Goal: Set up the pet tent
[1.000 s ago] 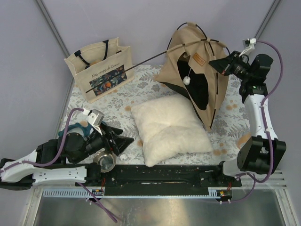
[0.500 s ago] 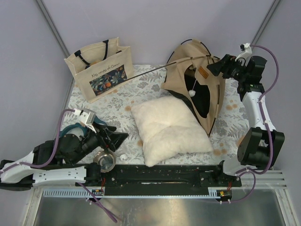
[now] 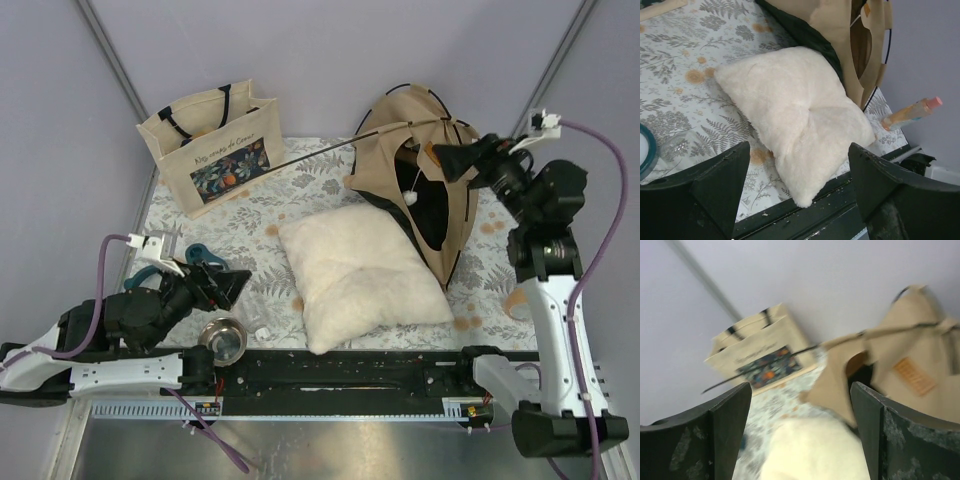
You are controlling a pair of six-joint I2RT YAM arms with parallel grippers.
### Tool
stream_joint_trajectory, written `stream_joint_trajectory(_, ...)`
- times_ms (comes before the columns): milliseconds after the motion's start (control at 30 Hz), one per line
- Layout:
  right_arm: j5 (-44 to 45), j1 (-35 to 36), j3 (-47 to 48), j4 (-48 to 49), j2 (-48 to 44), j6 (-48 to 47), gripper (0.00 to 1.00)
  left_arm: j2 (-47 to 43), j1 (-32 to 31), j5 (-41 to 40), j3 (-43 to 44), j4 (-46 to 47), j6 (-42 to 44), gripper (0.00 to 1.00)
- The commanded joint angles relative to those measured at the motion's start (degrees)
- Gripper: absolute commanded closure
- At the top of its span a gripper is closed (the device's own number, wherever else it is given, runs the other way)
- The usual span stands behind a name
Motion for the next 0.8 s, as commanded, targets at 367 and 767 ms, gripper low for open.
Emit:
stream_joint_trajectory(367,8.14,30.26,-21.65,22.08,2.33,25.12,0.12,8.13,0.13,-27.89,11.00,-5.07,13.85,0.11)
stream_joint_trajectory(767,29.73,33.88,-17.17,-4.00,6.38,9.85,0.19,25.98,30.08,1.93,14.17,10.75,30.73,0.05)
